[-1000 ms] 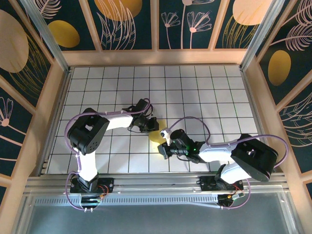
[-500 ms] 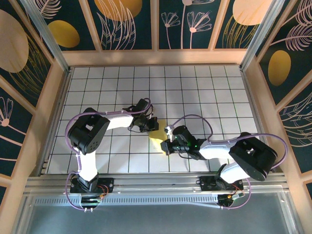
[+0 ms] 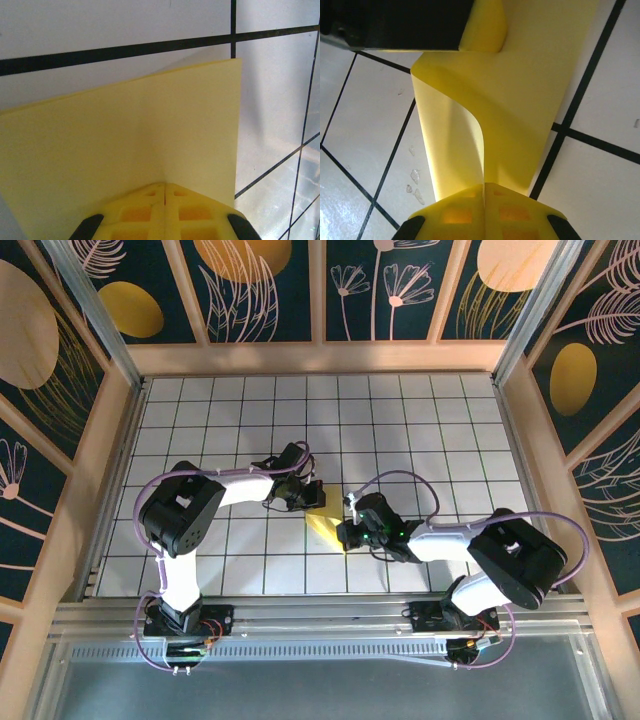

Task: Fold a paper plane with a square sheet of paper (fold left side to right side)
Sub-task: Third fold the triangle at the center of the table.

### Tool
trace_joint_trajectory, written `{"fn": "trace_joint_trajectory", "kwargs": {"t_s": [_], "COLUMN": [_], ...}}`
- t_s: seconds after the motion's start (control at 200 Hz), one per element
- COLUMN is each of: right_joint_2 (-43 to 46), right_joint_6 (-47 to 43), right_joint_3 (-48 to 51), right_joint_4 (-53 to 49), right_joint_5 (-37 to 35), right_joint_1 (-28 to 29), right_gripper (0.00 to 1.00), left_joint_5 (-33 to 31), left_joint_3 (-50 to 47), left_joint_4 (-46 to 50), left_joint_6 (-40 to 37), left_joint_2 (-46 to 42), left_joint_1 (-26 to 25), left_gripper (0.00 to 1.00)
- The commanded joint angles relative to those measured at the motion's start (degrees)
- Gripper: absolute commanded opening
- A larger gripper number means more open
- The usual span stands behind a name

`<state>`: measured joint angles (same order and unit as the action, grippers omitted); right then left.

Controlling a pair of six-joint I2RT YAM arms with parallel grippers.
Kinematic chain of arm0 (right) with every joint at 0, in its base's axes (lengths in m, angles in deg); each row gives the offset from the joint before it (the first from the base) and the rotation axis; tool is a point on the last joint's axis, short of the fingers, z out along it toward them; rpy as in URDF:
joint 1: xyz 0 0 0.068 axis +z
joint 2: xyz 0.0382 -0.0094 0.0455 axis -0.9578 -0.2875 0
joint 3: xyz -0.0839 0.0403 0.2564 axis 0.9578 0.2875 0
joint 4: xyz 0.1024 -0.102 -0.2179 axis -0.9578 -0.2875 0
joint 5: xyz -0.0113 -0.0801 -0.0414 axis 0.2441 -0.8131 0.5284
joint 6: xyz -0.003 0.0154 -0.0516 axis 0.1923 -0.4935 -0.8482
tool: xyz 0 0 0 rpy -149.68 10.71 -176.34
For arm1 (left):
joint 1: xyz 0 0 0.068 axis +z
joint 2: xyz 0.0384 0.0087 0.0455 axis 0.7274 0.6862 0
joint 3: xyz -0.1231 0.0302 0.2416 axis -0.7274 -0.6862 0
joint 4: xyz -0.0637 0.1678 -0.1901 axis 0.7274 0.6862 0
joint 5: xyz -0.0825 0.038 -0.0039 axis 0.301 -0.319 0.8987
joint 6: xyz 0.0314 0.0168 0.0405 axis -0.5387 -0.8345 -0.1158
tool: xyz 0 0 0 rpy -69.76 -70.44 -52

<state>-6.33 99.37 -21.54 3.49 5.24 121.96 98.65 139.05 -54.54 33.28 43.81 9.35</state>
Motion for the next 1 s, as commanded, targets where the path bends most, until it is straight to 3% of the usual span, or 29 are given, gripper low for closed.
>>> {"fn": "trace_joint_trajectory", "kwargs": {"t_s": [0.0, 0.996], "right_joint_2": [-0.3, -3.7], "right_joint_6": [-0.1, -0.2], "right_joint_3": [-1.8, -3.0], "right_joint_4": [-1.6, -2.6], "right_joint_5": [-1.5, -0.6], "right_joint_1": [-0.5, -0.6], "right_gripper": [0.0, 0.0], "left_joint_5": [-3.5, -4.1], "left_joint_3": [-0.8, -1.4], "left_joint_4": [3.1, 3.1], "left_joint_6": [-0.8, -0.6], "left_joint_2": [2.4, 1.8], "left_joint_1": [-0.6, -0.6], "left_gripper": [0.03, 0.04]}}
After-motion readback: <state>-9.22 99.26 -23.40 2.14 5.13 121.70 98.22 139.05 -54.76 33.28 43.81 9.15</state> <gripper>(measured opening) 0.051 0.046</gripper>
